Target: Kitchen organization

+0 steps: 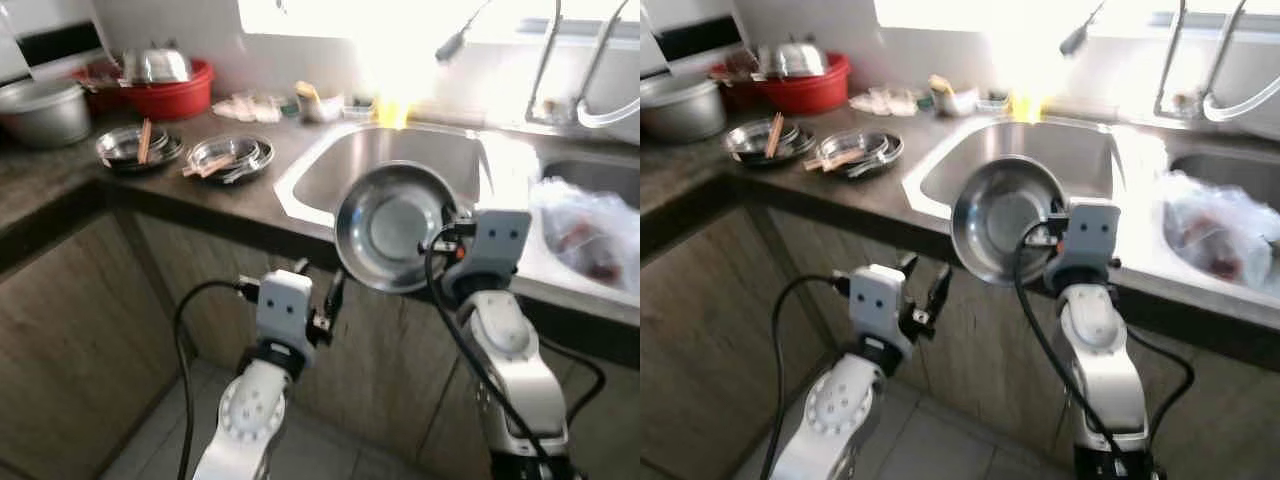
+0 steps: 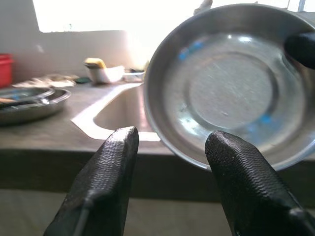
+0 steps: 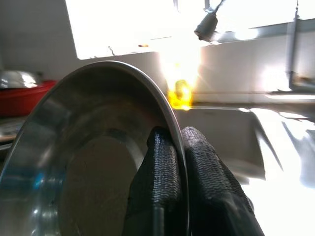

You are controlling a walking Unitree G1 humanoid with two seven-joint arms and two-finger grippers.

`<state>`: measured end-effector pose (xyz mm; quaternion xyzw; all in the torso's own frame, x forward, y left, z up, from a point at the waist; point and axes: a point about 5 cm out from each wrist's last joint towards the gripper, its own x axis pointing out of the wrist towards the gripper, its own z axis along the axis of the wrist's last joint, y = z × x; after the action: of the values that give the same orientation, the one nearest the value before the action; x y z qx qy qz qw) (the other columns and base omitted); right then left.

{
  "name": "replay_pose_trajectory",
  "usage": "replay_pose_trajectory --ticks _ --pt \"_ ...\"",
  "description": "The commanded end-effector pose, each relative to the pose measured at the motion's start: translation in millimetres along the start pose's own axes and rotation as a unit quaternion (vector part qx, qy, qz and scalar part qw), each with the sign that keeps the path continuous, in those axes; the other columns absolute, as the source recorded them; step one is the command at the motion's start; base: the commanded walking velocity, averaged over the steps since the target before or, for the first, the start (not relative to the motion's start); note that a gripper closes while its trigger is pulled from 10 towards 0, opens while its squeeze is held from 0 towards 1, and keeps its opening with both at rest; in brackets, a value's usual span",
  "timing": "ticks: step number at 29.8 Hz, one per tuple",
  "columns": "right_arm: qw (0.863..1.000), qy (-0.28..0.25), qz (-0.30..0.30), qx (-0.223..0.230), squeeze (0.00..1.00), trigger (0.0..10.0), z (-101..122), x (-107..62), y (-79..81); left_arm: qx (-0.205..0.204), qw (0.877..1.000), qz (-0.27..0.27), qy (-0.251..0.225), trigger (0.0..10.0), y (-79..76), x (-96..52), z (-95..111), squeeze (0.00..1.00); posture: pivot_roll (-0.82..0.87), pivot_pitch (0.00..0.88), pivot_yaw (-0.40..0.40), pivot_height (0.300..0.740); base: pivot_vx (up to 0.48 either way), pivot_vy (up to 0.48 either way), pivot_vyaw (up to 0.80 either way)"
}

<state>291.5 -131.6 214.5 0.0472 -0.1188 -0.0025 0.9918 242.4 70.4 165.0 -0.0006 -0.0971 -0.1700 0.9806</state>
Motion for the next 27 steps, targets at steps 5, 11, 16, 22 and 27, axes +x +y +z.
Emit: replay_pose_trajectory --ticks 5,11,16,22,27 --pt "1.000 -0.013 0.015 0.015 0.00 10.0 7 1.1 7.5 -0.001 1.000 0.004 -0.002 10.0 1.9 -0.4 1 0.00 0.03 0.029 0.007 0.740 0.431 0.000 -0.13" --pt "1.000 -0.011 0.016 0.011 0.00 10.0 7 3.0 6.8 -0.001 1.000 0.002 -0.003 10.0 1.5 0.5 1 0.00 0.03 0.027 0.006 0.740 0.416 0.000 -0.13" --pt "1.000 -0.011 0.014 0.013 0.00 10.0 7 4.8 5.4 -0.008 1.000 0.001 -0.004 10.0 1.3 0.6 1 0.00 0.03 0.025 0.006 0.740 0.234 0.000 -0.16" --pt "1.000 -0.005 0.002 -0.004 0.00 10.0 7 11.2 -2.6 -0.006 1.000 0.001 0.000 10.0 1.4 -0.7 -1 0.00 0.04 0.029 0.003 0.740 0.000 0.000 0.00" --pt "1.000 0.007 -0.018 -0.011 0.00 10.0 5 16.8 -10.3 -0.010 1.000 0.001 0.002 10.0 0.1 -1.7 -1 0.00 0.03 0.044 0.003 0.740 0.000 0.000 0.00"
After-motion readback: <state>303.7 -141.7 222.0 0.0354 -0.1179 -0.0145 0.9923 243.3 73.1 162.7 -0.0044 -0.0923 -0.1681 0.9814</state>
